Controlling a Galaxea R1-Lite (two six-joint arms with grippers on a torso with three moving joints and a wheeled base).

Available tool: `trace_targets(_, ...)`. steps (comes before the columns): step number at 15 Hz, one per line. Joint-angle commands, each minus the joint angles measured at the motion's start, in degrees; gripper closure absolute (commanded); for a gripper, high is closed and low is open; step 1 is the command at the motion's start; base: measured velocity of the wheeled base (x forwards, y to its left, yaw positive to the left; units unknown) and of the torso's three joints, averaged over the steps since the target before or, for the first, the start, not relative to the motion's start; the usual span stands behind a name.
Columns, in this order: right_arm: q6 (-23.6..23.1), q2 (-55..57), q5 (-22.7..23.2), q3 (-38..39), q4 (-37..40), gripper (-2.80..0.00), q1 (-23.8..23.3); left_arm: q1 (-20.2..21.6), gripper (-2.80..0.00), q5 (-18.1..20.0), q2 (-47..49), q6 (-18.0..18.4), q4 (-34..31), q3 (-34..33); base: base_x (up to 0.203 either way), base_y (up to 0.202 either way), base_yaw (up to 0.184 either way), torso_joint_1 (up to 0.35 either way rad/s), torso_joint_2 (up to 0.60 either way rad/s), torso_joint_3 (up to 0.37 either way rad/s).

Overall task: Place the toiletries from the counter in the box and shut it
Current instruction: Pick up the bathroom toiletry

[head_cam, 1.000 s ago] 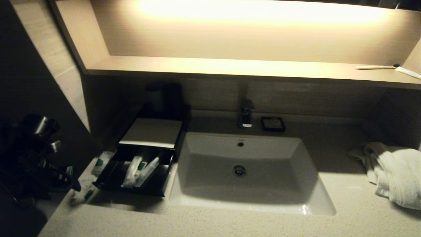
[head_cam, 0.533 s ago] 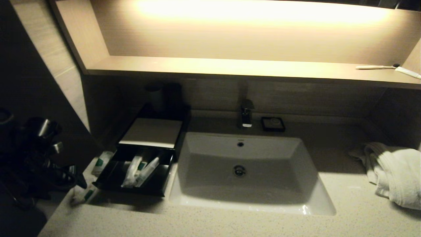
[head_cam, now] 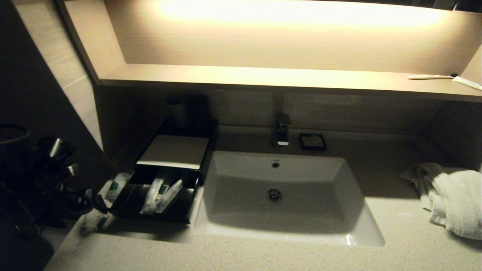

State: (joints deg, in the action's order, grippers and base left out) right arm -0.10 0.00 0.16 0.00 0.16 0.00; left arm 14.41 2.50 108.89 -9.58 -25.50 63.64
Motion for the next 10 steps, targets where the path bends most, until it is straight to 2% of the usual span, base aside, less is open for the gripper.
trace_targets(1, 0.01, 0.00, 0.02, 0.00, 0.02, 0.00, 0.00, 0.06, -2.80, 0.05, 1.23, -0.14, -0.14, 0.99, 0.000, 0.000, 0.000, 0.000, 0.00, 0.000)
trace_targets(10, 0.01, 0.00, 0.02, 0.00, 0.02, 0.00, 0.00, 0.09, -2.80, 0.14, 3.88, -0.09, 1.45, 1.57, 0.000, 0.000, 0.000, 0.000, 0.00, 0.000)
